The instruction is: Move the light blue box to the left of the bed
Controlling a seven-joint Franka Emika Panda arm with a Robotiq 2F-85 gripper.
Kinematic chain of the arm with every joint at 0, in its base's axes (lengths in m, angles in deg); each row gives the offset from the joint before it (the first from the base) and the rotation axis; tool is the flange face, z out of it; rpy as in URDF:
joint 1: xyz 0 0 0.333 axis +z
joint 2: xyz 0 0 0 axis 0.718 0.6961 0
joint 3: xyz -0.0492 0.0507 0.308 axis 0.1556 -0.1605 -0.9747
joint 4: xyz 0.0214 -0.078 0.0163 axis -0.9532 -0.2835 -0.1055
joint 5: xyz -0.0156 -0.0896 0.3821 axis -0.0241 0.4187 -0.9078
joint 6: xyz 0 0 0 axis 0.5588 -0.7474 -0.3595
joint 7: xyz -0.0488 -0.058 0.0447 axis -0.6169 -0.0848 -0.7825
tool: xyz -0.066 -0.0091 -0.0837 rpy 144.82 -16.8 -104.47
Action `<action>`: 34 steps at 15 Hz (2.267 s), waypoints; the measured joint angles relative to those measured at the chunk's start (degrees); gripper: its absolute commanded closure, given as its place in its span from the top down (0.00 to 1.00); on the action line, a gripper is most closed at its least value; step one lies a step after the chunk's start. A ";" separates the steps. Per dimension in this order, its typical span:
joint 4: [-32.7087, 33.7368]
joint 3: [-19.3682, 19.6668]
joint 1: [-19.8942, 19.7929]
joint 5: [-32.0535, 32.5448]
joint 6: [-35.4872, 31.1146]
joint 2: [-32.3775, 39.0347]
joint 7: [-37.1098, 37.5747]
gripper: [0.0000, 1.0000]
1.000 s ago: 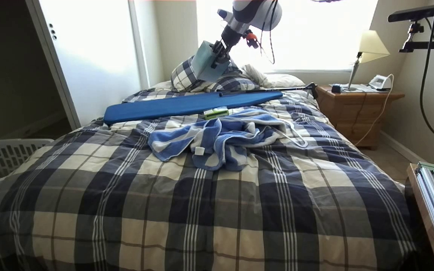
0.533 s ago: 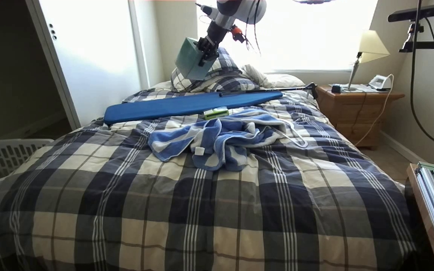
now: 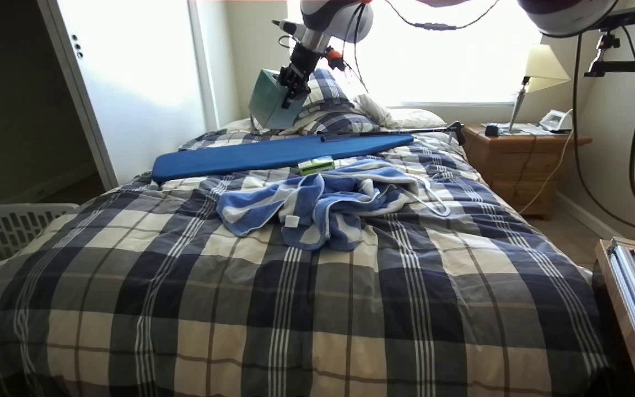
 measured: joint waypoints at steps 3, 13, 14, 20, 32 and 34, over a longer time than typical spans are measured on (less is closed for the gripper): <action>6.27 0.73 0.89 0.10 3.77 4.56 0.44 0.01; 14.45 10.23 6.21 2.40 4.09 10.51 6.48 0.59; 14.58 11.04 6.51 2.72 3.64 10.57 7.14 0.66; 19.12 13.95 7.71 4.66 3.24 13.29 9.68 1.00; 18.92 6.95 6.54 2.25 13.30 10.26 -9.17 1.00; 18.88 6.94 5.16 2.03 18.10 9.79 -12.39 1.00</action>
